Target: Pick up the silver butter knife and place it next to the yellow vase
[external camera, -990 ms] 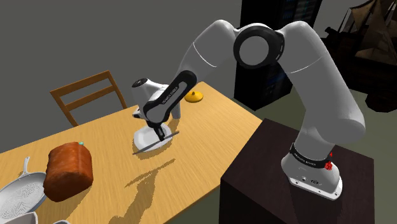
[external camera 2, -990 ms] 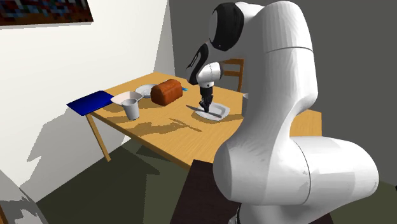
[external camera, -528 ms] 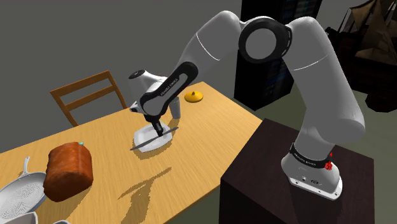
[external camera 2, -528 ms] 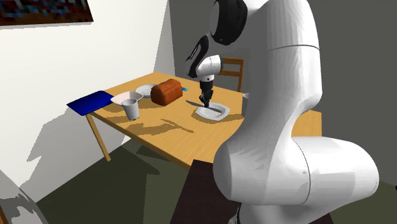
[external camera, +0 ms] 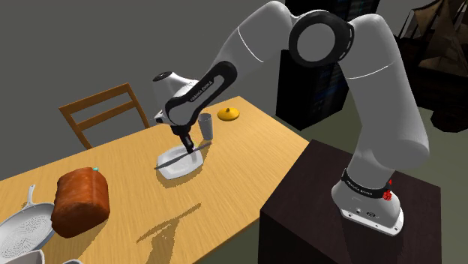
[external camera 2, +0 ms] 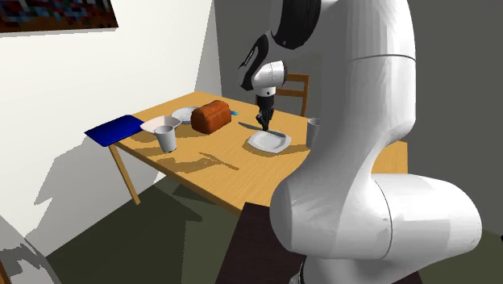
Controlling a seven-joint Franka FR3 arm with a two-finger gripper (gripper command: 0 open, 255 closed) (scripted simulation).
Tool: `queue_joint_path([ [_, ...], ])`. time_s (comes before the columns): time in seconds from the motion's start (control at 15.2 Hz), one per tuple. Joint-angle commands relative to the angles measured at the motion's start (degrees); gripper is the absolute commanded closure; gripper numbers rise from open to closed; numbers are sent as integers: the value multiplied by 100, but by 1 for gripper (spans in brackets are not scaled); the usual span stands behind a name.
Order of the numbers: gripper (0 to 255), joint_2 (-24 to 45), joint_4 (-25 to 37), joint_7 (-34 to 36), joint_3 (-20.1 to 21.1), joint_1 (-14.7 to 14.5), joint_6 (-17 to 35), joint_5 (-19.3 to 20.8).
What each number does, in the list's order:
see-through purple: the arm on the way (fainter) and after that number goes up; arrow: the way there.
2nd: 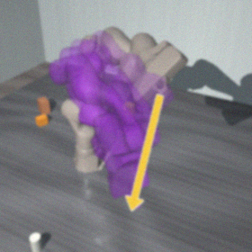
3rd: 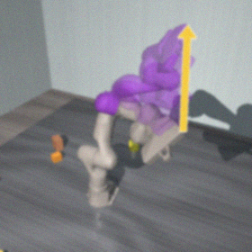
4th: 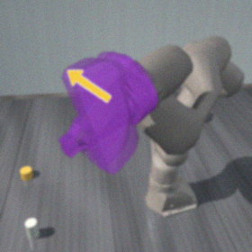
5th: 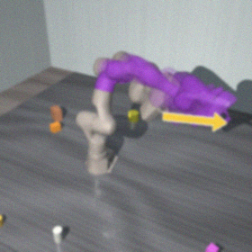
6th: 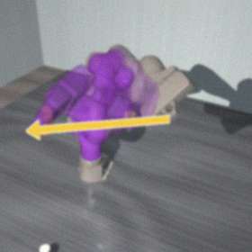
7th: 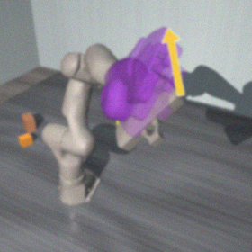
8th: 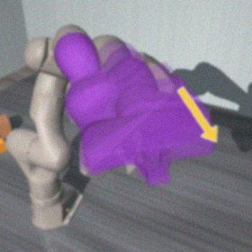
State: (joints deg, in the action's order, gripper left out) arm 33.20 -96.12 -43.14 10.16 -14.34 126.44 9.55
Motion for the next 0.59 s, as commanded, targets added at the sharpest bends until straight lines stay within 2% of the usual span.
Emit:
queue_joint_path([
  [0.0,255,-210,-315,-179,-22,174,114,-31],
  [0.53,255,-763,-1211,-1107,-198,948,518,-151],
])
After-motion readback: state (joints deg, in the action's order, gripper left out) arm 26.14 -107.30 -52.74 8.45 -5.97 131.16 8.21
